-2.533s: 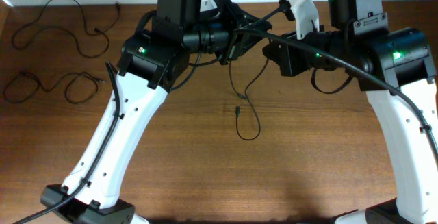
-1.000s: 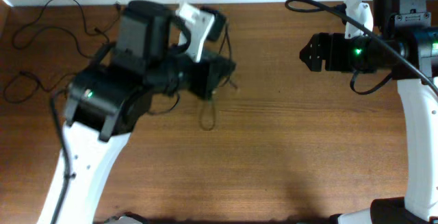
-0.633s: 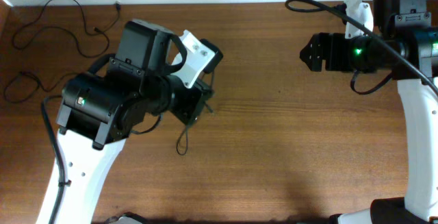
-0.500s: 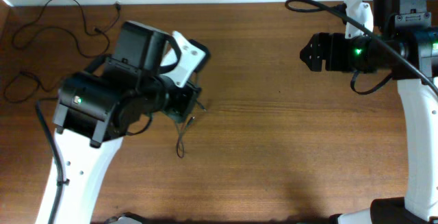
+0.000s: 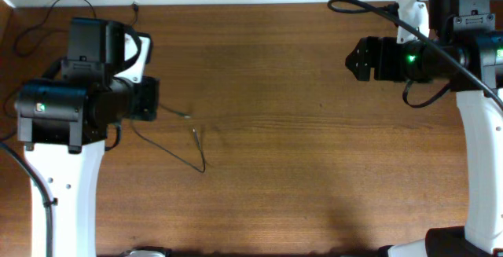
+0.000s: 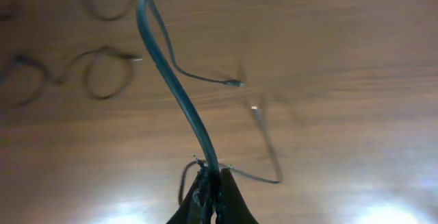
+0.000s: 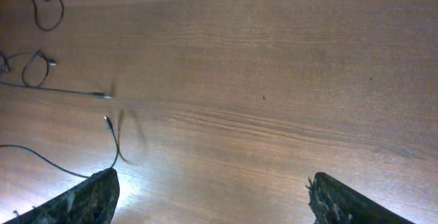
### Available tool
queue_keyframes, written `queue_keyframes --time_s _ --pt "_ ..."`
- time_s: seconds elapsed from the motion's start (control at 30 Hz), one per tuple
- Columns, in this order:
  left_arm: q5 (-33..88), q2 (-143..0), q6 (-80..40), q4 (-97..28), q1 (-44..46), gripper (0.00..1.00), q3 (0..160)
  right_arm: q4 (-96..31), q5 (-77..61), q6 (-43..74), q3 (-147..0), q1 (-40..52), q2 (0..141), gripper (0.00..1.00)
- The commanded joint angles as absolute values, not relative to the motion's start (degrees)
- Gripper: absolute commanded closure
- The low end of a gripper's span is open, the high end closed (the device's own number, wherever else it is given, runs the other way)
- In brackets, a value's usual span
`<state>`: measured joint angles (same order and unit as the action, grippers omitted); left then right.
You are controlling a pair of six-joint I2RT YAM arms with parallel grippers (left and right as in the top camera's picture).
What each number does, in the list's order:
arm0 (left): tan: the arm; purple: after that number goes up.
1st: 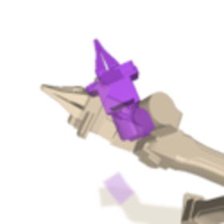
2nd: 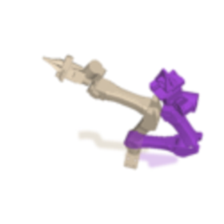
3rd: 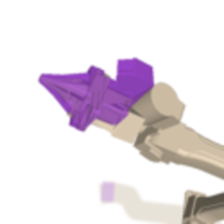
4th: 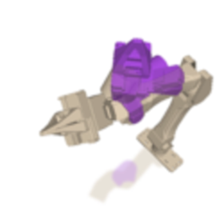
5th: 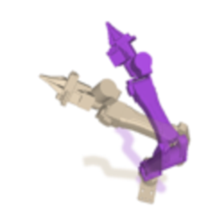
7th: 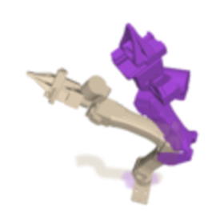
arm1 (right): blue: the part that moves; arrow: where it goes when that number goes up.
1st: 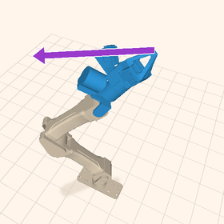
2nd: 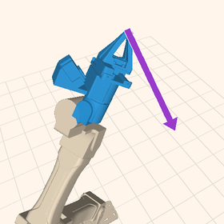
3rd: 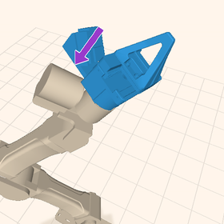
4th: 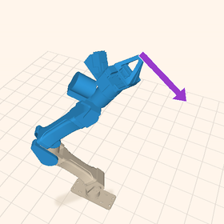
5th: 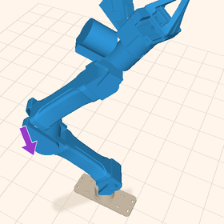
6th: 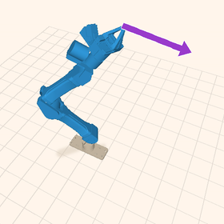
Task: Untangle cables
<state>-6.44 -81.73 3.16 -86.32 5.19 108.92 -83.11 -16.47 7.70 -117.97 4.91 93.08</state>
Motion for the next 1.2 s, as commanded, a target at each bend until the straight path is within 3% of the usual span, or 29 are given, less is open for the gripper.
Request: queue_keyframes --time_s 0.0,0.2,0.6,0.67,0.8,0.93,1.07,1.17 --pt "-16.4 -81.7 2.4 -86.5 4.6 1.0 108.9 -82.8 -15.8 7.8 -118.3 4.7 93.4 0.11" --pt "-31.0 -83.1 7.1 -88.0 4.5 1.0 108.9 -82.7 -15.7 7.7 -118.3 4.7 93.4 0.1" --pt "-28.9 -87.4 15.2 -86.6 3.7 1.0 108.8 -82.7 -13.3 7.1 -118.3 4.7 93.4 0.1" --pt "-18.3 -87.4 20.3 -84.7 2.6 1.0 108.8 -82.7 -12.8 6.9 -118.3 4.7 93.4 0.1" --pt "14.9 -87.4 37.9 -84.5 -1.4 1.0 108.8 -82.7 -12.8 6.4 -118.3 4.7 93.4 0.1" --pt "33.5 -87.4 44.5 -85.0 -5.5 1.0 108.9 -82.7 -12.8 6.2 -118.3 4.7 93.9 0.1" --pt "43.2 -87.1 49.0 -86.4 -9.5 1.0 108.9 -82.7 -12.8 6.3 -118.3 4.7 95.1 0.1" --pt "41.1 -87.4 48.9 -88.0 -14.6 1.0 108.8 -82.7 -12.8 6.3 -118.3 4.7 96.5 0.1"
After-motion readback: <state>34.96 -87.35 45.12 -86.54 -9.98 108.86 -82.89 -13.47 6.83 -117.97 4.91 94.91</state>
